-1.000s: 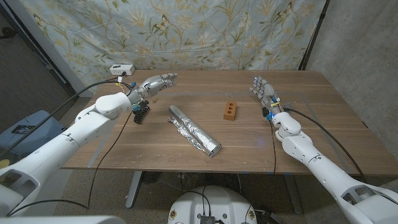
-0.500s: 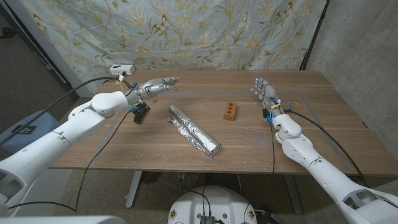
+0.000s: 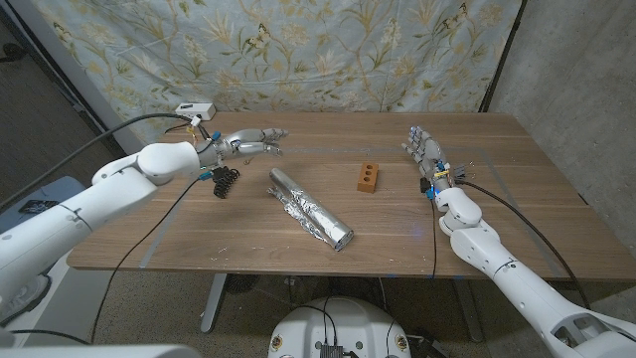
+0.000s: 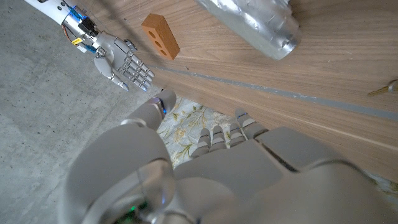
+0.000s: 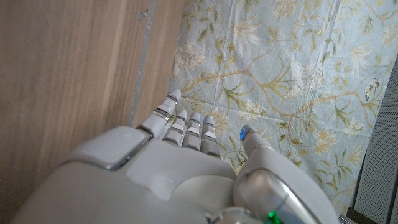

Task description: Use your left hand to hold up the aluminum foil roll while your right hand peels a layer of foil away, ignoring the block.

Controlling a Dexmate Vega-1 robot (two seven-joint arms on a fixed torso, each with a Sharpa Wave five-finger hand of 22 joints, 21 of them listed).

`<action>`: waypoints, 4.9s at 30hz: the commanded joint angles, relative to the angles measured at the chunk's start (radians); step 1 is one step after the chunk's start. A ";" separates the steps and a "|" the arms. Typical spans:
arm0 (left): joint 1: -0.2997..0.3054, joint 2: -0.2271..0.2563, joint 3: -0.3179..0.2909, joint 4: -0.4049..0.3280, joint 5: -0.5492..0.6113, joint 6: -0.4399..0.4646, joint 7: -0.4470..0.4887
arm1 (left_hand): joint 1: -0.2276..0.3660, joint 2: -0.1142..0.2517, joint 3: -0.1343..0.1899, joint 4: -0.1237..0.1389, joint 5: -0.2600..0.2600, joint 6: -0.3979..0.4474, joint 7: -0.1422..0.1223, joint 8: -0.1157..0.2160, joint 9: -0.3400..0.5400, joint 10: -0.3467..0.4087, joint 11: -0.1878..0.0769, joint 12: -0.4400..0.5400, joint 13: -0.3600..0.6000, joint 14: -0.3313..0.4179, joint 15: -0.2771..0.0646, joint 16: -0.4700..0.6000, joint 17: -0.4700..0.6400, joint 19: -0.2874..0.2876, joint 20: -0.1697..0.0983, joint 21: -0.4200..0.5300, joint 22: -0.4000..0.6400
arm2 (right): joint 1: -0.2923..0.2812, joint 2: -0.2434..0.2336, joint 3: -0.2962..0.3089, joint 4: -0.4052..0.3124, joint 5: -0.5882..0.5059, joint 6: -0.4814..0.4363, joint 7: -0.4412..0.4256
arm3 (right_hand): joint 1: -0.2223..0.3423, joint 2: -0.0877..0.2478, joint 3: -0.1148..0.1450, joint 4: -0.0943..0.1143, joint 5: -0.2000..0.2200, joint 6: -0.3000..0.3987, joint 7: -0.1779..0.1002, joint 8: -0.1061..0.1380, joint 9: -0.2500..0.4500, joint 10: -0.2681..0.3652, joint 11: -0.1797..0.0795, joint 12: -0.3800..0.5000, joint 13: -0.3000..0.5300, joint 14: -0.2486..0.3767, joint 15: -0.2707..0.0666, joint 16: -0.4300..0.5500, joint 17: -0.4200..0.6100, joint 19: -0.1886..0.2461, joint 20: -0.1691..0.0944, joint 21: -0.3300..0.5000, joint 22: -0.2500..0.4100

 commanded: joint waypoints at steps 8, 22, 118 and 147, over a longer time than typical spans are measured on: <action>0.056 0.113 -0.034 -0.145 0.069 0.083 0.003 | 0.044 -0.003 0.004 -0.006 0.012 0.013 0.006 0.010 0.005 0.020 -0.008 0.015 0.009 0.021 0.002 0.012 0.007 0.020 0.000 0.009 0.002 | -0.038 -0.019 0.007 -0.068 -0.034 0.015 -0.036 | 0.011 0.019 0.002 -0.004 0.005 -0.001 0.002 0.001 0.001 0.001 0.001 0.001 0.002 -0.002 -0.018 0.004 0.005 -0.002 -0.067 0.003 0.003; 0.011 0.122 -0.006 -0.154 0.099 0.116 -0.077 | 0.092 -0.007 0.009 -0.009 0.018 -0.004 0.003 0.005 0.006 0.015 -0.007 0.018 0.015 0.023 0.008 0.010 0.008 0.017 0.010 0.006 0.001 | -0.029 -0.011 -0.005 -0.069 -0.054 0.001 -0.053 | 0.011 0.019 0.002 -0.005 0.005 -0.003 0.002 0.001 0.002 0.000 0.001 0.002 0.002 -0.002 -0.018 0.005 0.005 -0.003 -0.067 0.003 0.003; -0.189 -0.016 0.184 -0.129 0.539 -0.010 -0.294 | 0.324 -0.139 -0.121 0.010 -0.138 0.006 -0.034 0.027 0.013 -0.012 -0.063 0.072 0.098 0.018 -0.034 0.017 0.019 -0.011 -0.016 0.006 0.004 | 0.005 0.014 -0.016 -0.075 -0.140 -0.047 -0.182 | 0.017 0.018 -0.002 -0.009 0.004 -0.031 0.006 -0.003 0.003 -0.057 0.007 -0.005 0.003 -0.028 -0.011 0.000 0.005 -0.031 -0.060 -0.001 0.003; -0.180 -0.052 0.199 -0.149 0.708 -0.028 -0.263 | 0.387 -0.123 -0.171 0.017 -0.189 0.083 -0.055 0.045 0.022 0.059 -0.100 0.159 0.155 0.081 -0.072 0.030 0.030 0.017 -0.032 0.014 0.005 | 0.017 0.021 -0.021 -0.042 -0.134 -0.054 -0.178 | 0.016 0.018 -0.004 -0.009 0.003 -0.035 0.009 -0.002 0.003 -0.065 0.007 -0.003 0.003 -0.032 -0.008 0.000 0.005 -0.036 -0.058 0.000 0.003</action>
